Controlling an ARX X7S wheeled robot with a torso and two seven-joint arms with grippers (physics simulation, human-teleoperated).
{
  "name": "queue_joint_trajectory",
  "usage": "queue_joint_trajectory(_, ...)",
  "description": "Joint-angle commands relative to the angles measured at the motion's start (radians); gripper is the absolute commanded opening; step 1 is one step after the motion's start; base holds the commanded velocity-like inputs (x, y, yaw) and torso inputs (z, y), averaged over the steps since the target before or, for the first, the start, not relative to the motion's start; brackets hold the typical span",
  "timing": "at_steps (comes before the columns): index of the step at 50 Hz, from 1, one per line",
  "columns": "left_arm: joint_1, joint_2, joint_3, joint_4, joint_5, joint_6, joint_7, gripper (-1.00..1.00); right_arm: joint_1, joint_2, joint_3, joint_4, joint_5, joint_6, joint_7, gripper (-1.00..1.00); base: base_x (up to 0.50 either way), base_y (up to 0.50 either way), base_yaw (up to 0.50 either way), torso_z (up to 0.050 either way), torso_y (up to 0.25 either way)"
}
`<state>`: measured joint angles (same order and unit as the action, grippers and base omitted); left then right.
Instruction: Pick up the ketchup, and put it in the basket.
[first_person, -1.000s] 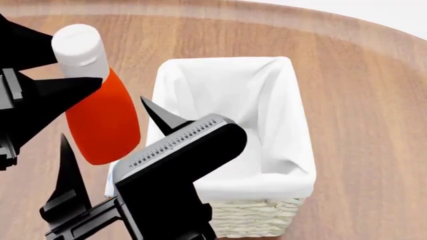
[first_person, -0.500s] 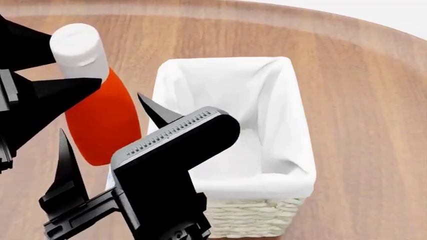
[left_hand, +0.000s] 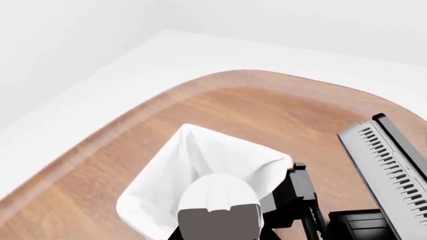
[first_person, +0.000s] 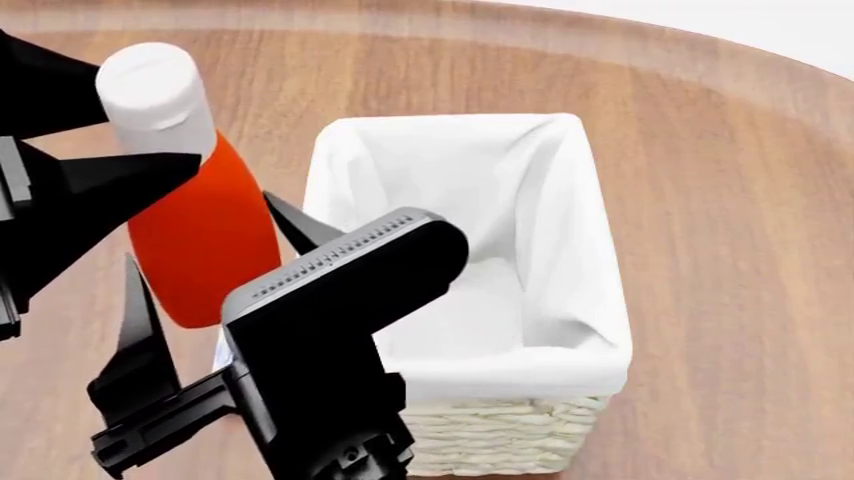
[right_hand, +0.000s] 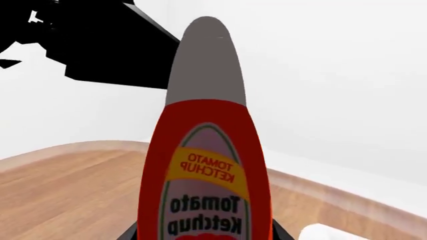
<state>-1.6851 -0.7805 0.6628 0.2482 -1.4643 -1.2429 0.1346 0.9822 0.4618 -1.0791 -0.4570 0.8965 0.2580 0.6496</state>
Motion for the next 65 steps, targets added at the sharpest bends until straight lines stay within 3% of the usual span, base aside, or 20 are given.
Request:
queue_joint_trajectory(1,-0.012,-0.001,-0.006,-0.006,0.002,0.003,-0.012,-1.00,-0.002,-0.001,-0.005,-0.002,0.002,0.002,-0.010,-1.00,0.00,0.00,0.00,0.000,0.000)
queue_joint_trajectory(25,-0.008,-0.002,-0.002,-0.004,0.000,0.018,-0.017,-1.00,-0.006,0.002,0.001,-0.005,0.004,-0.005,-0.009,-1.00,0.00,0.00,0.00,0.000,0.000)
queue_joint_trajectory(26,-0.006,-0.003,-0.002,-0.001,-0.005,0.018,-0.019,1.00,-0.006,0.003,0.002,-0.005,0.005,-0.005,-0.009,-1.00,0.00,0.00,0.00,0.000,0.000)
queue_joint_trajectory(50,0.017,-0.018,0.008,0.011,-0.002,0.036,-0.008,1.00,-0.013,0.014,0.019,0.007,0.012,-0.020,-0.012,-1.00,0.00,0.00,0.00,0.000,0.000)
queue_joint_trajectory(65,0.055,-0.075,-0.033,0.029,-0.028,0.076,-0.040,1.00,-0.008,0.060,0.055,0.047,0.031,-0.034,-0.029,-1.00,0.00,0.00,0.00,0.000,0.000)
